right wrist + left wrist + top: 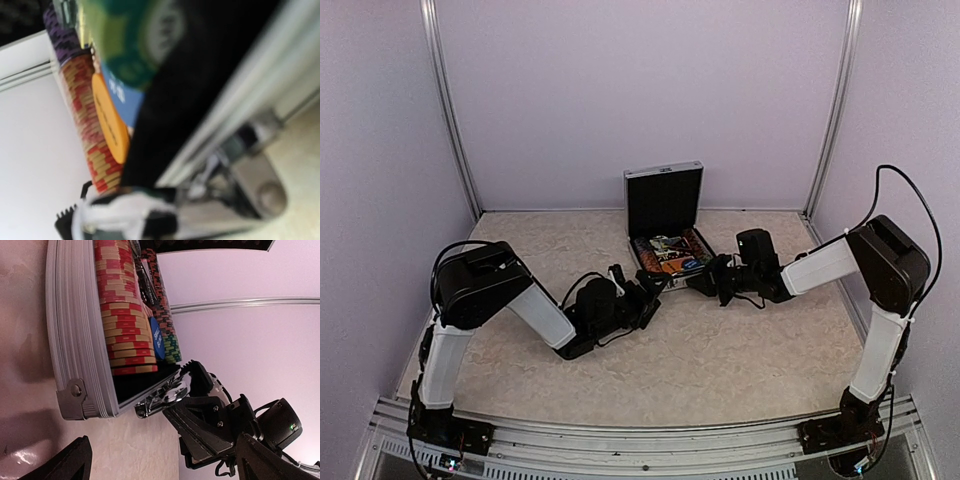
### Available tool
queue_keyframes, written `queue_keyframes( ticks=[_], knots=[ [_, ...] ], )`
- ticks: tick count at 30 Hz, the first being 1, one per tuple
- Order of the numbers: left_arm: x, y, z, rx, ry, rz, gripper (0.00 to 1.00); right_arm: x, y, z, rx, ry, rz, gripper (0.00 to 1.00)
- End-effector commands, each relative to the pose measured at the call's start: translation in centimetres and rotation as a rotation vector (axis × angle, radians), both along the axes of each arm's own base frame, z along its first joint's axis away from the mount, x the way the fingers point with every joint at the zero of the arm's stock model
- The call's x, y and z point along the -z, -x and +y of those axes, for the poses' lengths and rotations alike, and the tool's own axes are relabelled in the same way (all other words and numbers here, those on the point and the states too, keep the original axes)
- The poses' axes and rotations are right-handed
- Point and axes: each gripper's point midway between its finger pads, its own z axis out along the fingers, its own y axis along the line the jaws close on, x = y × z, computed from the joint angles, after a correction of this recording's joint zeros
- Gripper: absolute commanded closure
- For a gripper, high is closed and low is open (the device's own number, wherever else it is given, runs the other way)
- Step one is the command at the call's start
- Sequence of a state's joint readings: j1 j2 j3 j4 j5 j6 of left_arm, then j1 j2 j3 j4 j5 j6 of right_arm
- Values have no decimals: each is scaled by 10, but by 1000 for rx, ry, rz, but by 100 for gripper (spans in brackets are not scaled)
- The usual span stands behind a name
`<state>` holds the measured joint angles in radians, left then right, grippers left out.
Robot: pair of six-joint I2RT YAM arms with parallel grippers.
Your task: Pack up texas hold em set
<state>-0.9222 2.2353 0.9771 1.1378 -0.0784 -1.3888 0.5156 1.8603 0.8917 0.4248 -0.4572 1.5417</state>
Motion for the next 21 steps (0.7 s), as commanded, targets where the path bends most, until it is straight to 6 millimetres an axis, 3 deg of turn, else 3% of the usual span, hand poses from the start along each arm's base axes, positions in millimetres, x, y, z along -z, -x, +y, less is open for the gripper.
queue_keyframes(
  ticks=[1,6,15,18,21],
  knots=[
    [-20,-3,-7,25,35,-44,1,-123,-11,27,-90,-215,-368,100],
    [1,-10,-7,10,-15,-6,1,-132,-12,27,-97,-212,-388,100],
    [5,-23,6,-50,-115,-27,1,-137,-12,28,-100,-218,-398,100],
    [4,-27,11,-62,-125,-36,4,-138,-12,28,-99,-218,-399,100],
    [3,-29,17,-74,-116,-45,13,-139,-13,28,-98,-218,-402,100]
  ],
)
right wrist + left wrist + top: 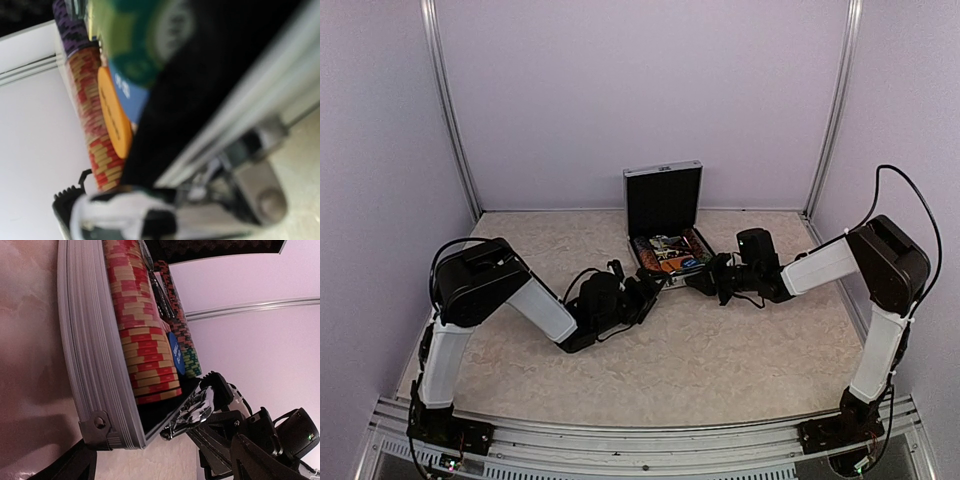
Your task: Pack up texas hold em set
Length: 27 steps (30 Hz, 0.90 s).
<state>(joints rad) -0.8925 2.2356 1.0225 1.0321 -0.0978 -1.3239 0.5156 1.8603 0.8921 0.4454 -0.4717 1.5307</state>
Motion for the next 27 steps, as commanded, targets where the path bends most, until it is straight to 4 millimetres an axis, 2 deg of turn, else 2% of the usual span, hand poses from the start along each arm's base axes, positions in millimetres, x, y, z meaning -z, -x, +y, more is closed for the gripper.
queue_keyframes(
  ticks=[1,6,10,13,17,23,27],
  knots=[
    [-7,-9,11,-31,-11,-36,17,-135,-12,25,-82,-208,-379,100],
    [-1,-8,19,-34,-15,-25,25,-135,-15,26,-81,-207,-380,100],
    [0,-9,26,-48,-21,-23,37,-135,-15,28,-84,-210,-382,100],
    [1,-12,30,-56,-24,-19,42,-136,-16,28,-85,-212,-385,100],
    [2,-17,34,-70,-19,-18,42,-137,-16,28,-87,-212,-386,100],
    [-12,-15,34,-44,79,-52,34,-133,-16,27,-88,-208,-379,100],
    [-10,-13,36,-39,112,-43,34,-130,-14,27,-87,-210,-377,100]
  ],
)
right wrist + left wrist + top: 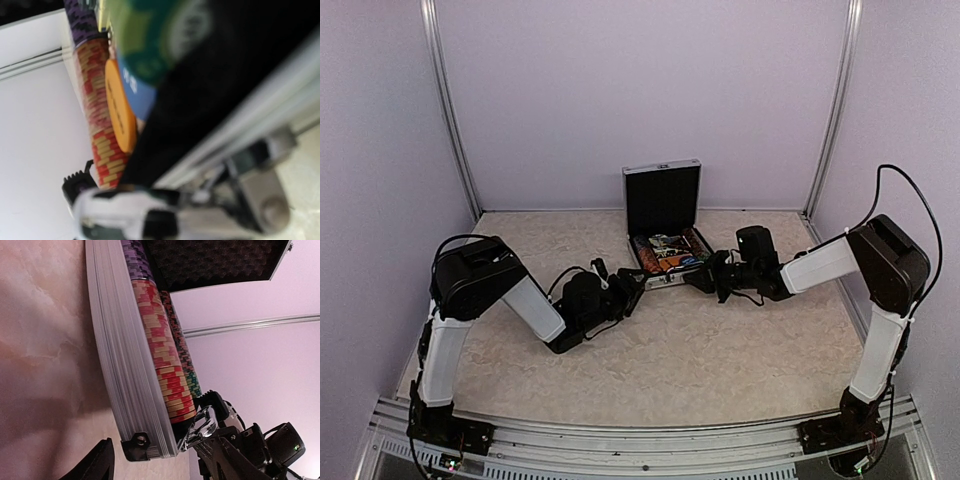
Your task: Pack up texas hold em set
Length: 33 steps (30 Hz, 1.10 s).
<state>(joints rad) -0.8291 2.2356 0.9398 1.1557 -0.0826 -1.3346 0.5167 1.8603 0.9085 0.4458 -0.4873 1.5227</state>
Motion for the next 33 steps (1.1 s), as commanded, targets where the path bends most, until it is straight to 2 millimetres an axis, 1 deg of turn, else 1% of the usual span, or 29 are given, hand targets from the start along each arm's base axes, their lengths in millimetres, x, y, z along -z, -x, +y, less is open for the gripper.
queue_keyframes(
  ticks=[1,4,12,16,21,25,28,30,32,33],
  knots=[
    [-8,0,2,12,66,-18,34,-122,-12,23,-69,-201,-357,100],
    [-2,-2,1,6,54,-6,37,-124,-12,23,-70,-202,-361,100],
    [3,-7,-6,14,35,8,45,-128,-12,22,-68,-205,-368,100],
    [8,-9,-6,8,25,17,47,-131,-12,22,-68,-208,-373,100],
    [12,-12,-5,0,21,25,52,-129,-12,22,-68,-207,-371,100],
    [12,-15,-5,-7,24,24,52,-129,-12,22,-68,-209,-370,100],
    [14,-18,-6,-8,26,30,49,-128,-11,22,-69,-210,-369,100],
    [16,-19,-6,-11,35,36,49,-128,-11,22,-69,-210,-370,100],
    [17,-20,-5,-10,49,44,52,-128,-11,22,-67,-209,-369,100],
    [18,-20,-5,-10,56,46,57,-128,-11,22,-68,-210,-370,100]
  ],
)
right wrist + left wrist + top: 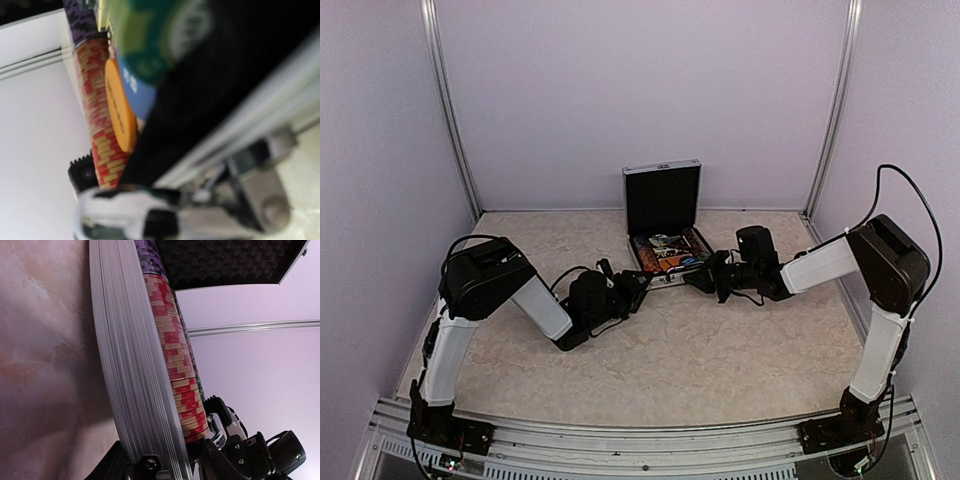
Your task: Pack up texas hold em set
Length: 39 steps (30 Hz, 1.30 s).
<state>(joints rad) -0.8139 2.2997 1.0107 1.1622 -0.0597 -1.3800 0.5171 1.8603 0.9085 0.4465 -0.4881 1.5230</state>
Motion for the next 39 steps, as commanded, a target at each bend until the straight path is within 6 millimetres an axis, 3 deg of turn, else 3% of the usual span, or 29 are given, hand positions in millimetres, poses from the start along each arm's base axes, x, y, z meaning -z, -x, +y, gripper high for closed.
queue_keyframes(
  ticks=[1,5,7,13,18,21,39],
  knots=[
    [12,-6,3,-10,14,25,60,-128,-11,22,-67,-210,-370,100],
    [13,-6,3,-9,20,25,76,-125,-10,21,-67,-207,-366,100],
    [11,-6,4,-9,22,23,78,-123,-10,21,-69,-206,-364,100],
    [2,-5,3,-5,35,13,76,-112,-5,19,-76,-192,-359,99],
    [-7,-6,3,-3,48,2,75,-98,4,13,-91,-152,-357,75],
    [-9,-6,2,0,53,0,74,-93,9,11,-104,-143,-360,66],
    [-23,-8,-4,15,77,-13,72,-23,44,-12,-57,-104,-285,61]
  ],
)
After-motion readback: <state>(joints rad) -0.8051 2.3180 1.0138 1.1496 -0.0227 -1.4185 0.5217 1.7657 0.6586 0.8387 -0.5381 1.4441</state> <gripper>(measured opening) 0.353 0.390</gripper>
